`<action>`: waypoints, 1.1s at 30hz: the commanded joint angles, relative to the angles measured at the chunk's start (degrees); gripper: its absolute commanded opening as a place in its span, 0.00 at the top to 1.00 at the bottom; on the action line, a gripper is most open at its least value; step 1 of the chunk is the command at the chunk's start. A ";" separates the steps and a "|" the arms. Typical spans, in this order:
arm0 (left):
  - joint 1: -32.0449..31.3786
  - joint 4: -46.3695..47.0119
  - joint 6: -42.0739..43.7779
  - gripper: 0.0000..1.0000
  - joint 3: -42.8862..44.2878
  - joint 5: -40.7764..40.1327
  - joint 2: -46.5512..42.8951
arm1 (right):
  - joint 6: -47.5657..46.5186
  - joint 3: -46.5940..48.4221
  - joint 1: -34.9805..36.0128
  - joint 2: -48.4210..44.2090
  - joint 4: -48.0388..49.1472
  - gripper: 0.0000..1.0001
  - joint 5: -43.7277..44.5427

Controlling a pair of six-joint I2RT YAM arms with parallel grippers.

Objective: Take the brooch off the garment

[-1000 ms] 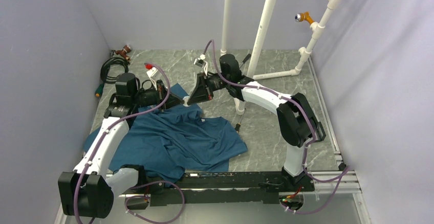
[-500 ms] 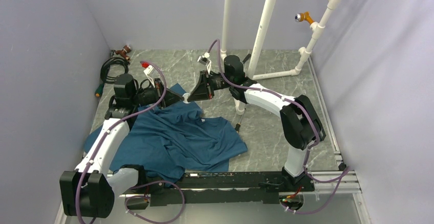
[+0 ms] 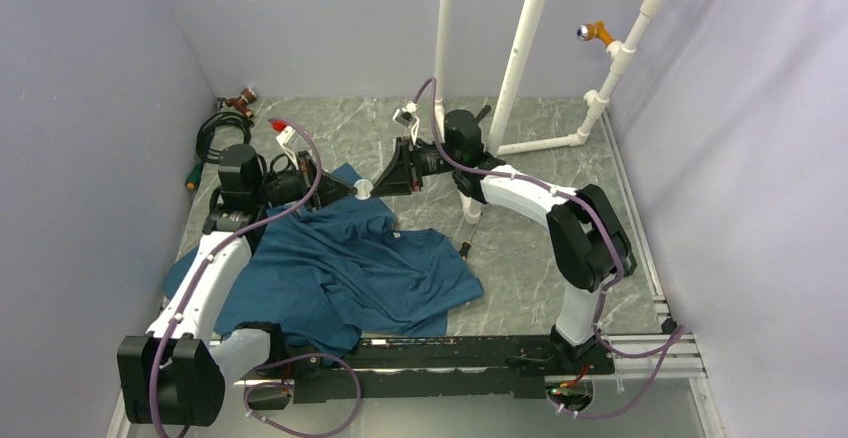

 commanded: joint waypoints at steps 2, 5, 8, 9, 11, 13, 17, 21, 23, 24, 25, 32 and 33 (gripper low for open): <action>0.62 -1.13 3.22 1.00 2.77 2.78 -0.86 | -2.64 0.07 -2.93 -2.27 1.31 0.62 -2.44; 0.63 -3.10 6.57 1.00 3.67 2.72 -0.85 | -7.10 1.15 -2.73 -3.55 -4.22 0.49 -2.19; 0.59 -6.58 11.05 1.00 4.53 2.16 -1.19 | -16.47 3.69 -1.73 -4.36 -14.55 0.44 -0.71; 0.60 -7.57 12.53 1.00 4.79 2.09 -1.28 | -19.57 4.55 -1.29 -4.38 -17.95 0.43 0.04; 0.62 -9.91 16.06 1.00 5.32 2.42 -1.49 | -24.85 5.66 -0.33 -4.71 -22.61 0.43 0.87; 0.56 -13.34 20.93 1.00 6.13 2.68 -2.13 | -29.24 6.41 0.62 -5.40 -26.25 0.43 1.54; 0.48 -19.63 33.33 1.00 6.94 3.97 -4.27 | -36.14 5.54 1.70 -7.77 -29.92 0.47 1.70; -1.03 -23.66 41.61 1.00 6.77 3.40 -7.34 | -42.69 4.77 2.57 -10.78 -33.44 0.48 1.60; -3.55 -26.12 47.64 1.00 6.69 1.42 -9.22 | -45.62 5.32 3.38 -11.57 -36.88 0.42 1.57; -4.72 -27.42 50.77 1.00 6.58 -0.24 -10.23 | -46.55 6.05 3.73 -11.58 -38.36 0.36 2.09; -6.13 -28.43 54.64 1.00 6.43 -1.93 -11.27 | -47.31 7.40 4.01 -11.16 -40.08 0.32 2.26; -15.85 -29.58 76.98 1.00 3.02 -16.07 -20.14 | -61.32 22.65 4.90 -4.75 -64.91 0.16 1.80; -17.01 -29.44 80.48 1.00 2.23 -17.78 -21.47 | -63.80 24.90 4.90 -3.76 -69.22 0.16 2.02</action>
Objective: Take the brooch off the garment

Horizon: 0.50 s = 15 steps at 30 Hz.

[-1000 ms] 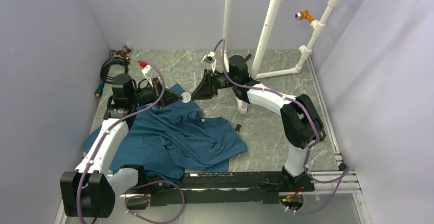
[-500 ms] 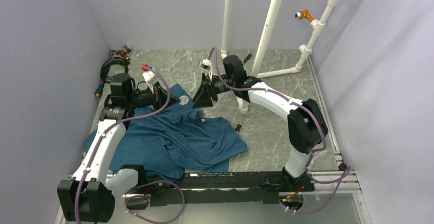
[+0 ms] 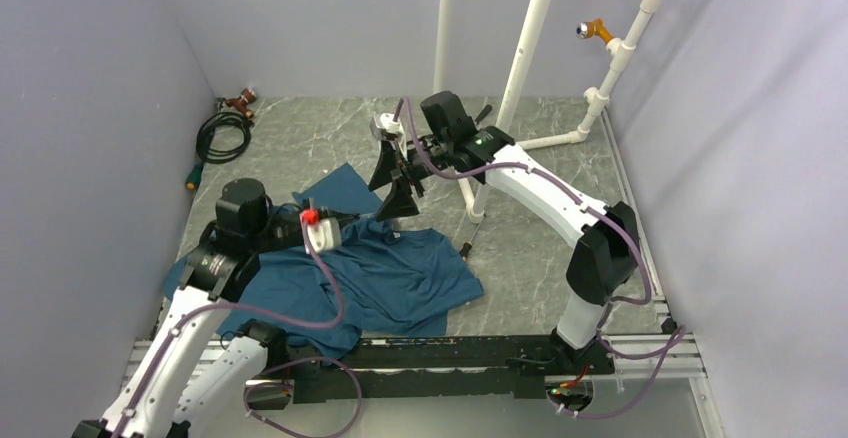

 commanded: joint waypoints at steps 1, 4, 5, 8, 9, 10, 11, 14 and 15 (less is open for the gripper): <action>-4.66 -0.40 21.62 1.00 -2.71 -10.55 -5.26 | -15.25 10.49 0.20 3.53 -21.03 0.16 0.27; -6.06 2.82 32.36 1.00 -6.43 -14.74 -8.53 | -19.39 13.40 0.28 4.56 -27.39 0.16 1.75; -6.25 2.98 35.78 1.00 -7.31 -15.06 -9.26 | -19.48 13.77 0.35 4.64 -28.06 0.16 2.06; -6.89 2.05 43.39 1.00 -8.17 -15.58 -10.22 | -20.27 14.65 0.82 4.83 -29.41 0.16 2.45; -7.30 1.92 44.95 1.00 -8.35 -16.19 -10.41 | -20.27 14.71 1.16 4.85 -29.55 0.15 2.73; -7.81 2.02 46.14 1.00 -8.71 -16.83 -10.59 | -20.30 14.72 1.60 4.84 -29.42 0.15 2.93; -8.34 2.22 47.43 1.00 -9.07 -17.39 -10.88 | -20.13 14.72 1.91 4.89 -29.21 0.15 3.20; -10.19 2.91 50.84 1.00 -10.21 -18.52 -11.88 | -18.83 14.21 2.55 5.29 -27.68 0.15 4.46; -10.67 2.90 51.48 1.00 -10.33 -18.64 -12.10 | -18.37 14.16 2.71 5.43 -27.13 0.15 4.66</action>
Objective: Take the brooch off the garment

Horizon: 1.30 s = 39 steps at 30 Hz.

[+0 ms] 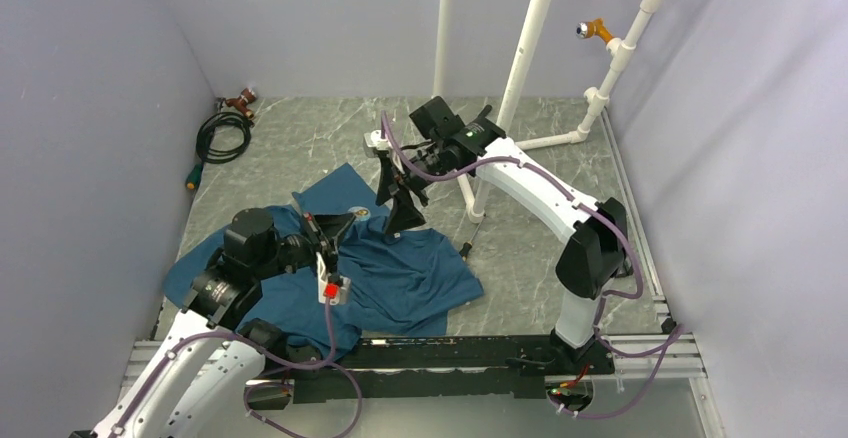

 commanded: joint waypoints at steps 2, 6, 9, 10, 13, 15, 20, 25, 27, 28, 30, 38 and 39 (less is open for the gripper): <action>-2.74 1.26 9.93 1.00 -0.71 -1.93 -1.62 | 0.42 1.54 1.40 0.13 2.10 0.15 1.27; -3.72 -0.37 11.62 1.00 -0.20 -1.75 -1.23 | 1.74 0.00 2.50 -0.82 5.15 0.17 2.15; -4.04 -2.61 11.95 1.00 0.90 -0.79 -0.29 | 1.09 0.21 3.39 -1.02 5.29 0.18 3.07; -4.22 -3.06 12.01 1.00 1.15 -0.51 -0.10 | 1.16 0.42 3.59 -1.08 5.48 0.18 3.39; -4.79 -3.50 12.37 1.00 1.16 -0.76 0.14 | 0.62 0.96 4.21 -0.92 5.09 0.19 3.90; -4.99 -3.70 12.60 1.00 1.18 -0.96 0.31 | 0.37 1.41 4.68 -0.70 4.85 0.19 4.19; -5.29 -3.97 12.97 1.00 1.44 -0.79 0.31 | 0.78 2.72 5.27 0.58 5.01 0.22 4.38; -5.44 -5.04 13.73 1.00 1.19 -0.58 -0.12 | 0.38 4.09 5.60 1.46 4.06 0.25 4.22; -5.57 -5.39 14.28 1.00 0.98 -0.45 -0.31 | 0.20 3.90 5.59 1.42 4.07 0.26 4.09; -5.66 -5.33 14.22 1.00 0.80 -0.44 -0.36 | 0.13 3.78 5.66 1.30 4.13 0.27 4.01; -5.77 -5.28 14.05 1.00 0.77 -0.48 -0.36 | 0.02 3.59 5.68 1.14 4.50 0.28 3.96; -6.13 -4.98 15.08 1.00 0.57 -0.83 -0.15 | -0.72 4.04 5.69 2.38 2.93 0.29 3.81; -6.13 -5.00 15.09 1.00 0.64 -0.87 -0.10 | -0.73 4.16 5.69 2.57 2.73 0.30 3.71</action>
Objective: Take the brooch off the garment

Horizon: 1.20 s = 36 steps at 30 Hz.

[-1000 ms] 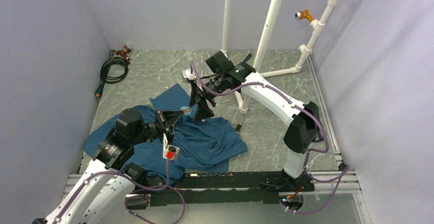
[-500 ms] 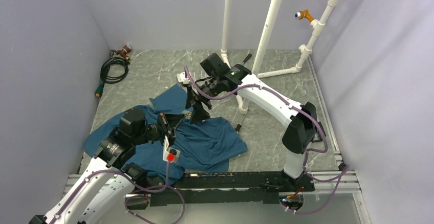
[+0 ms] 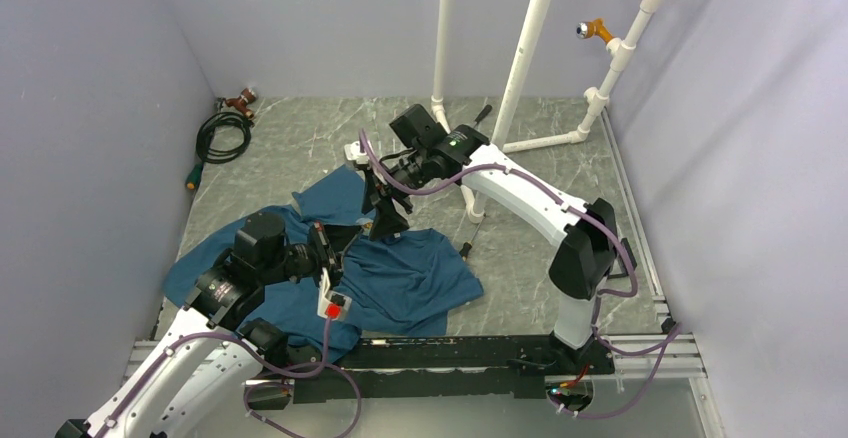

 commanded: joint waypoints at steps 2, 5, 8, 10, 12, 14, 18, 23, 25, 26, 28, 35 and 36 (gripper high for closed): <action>-0.33 0.00 1.62 1.00 1.52 0.92 -0.08 | -1.53 2.44 0.26 1.01 -0.36 0.32 -1.23; -0.38 -0.03 1.68 1.00 1.79 0.93 0.34 | -1.79 2.25 0.26 0.84 -0.27 0.39 -1.50; -0.43 -0.20 1.58 1.00 2.00 0.82 0.57 | -2.07 1.95 0.26 0.60 0.17 0.46 -1.51; -0.44 -0.38 1.58 1.00 2.09 0.87 0.69 | -1.94 1.66 0.26 0.34 0.61 0.46 -1.36; -0.44 -0.37 1.45 1.00 2.09 0.91 0.71 | -1.63 1.54 0.29 0.22 1.02 0.44 -1.25; -0.52 -0.54 1.49 1.00 2.10 0.85 0.79 | -1.54 1.67 0.39 0.28 0.97 0.40 -1.24; -0.58 -0.63 1.46 1.00 2.23 0.78 0.93 | -1.51 1.73 0.35 0.30 0.81 0.40 -1.57; -0.75 -0.76 1.31 1.00 2.53 0.60 1.26 | -1.75 1.44 0.35 0.22 1.02 0.47 -2.21; -0.84 -0.65 1.44 1.00 2.39 0.65 1.33 | -1.32 1.18 0.40 0.13 1.92 0.48 -2.74; -0.88 -0.57 1.55 1.00 2.25 0.57 1.51 | -1.12 1.16 0.41 0.13 2.27 0.50 -2.88; -0.95 -0.18 1.39 1.00 2.25 0.47 1.70 | -1.28 1.32 0.46 0.21 2.21 0.55 -3.08; -1.06 -0.39 0.55 0.92 2.37 -0.12 1.65 | -2.76 0.04 0.35 -0.47 1.84 0.68 -2.29; -1.06 -0.47 0.06 0.81 2.48 -0.18 1.57 | -3.53 0.00 0.28 -0.49 1.46 0.69 -1.99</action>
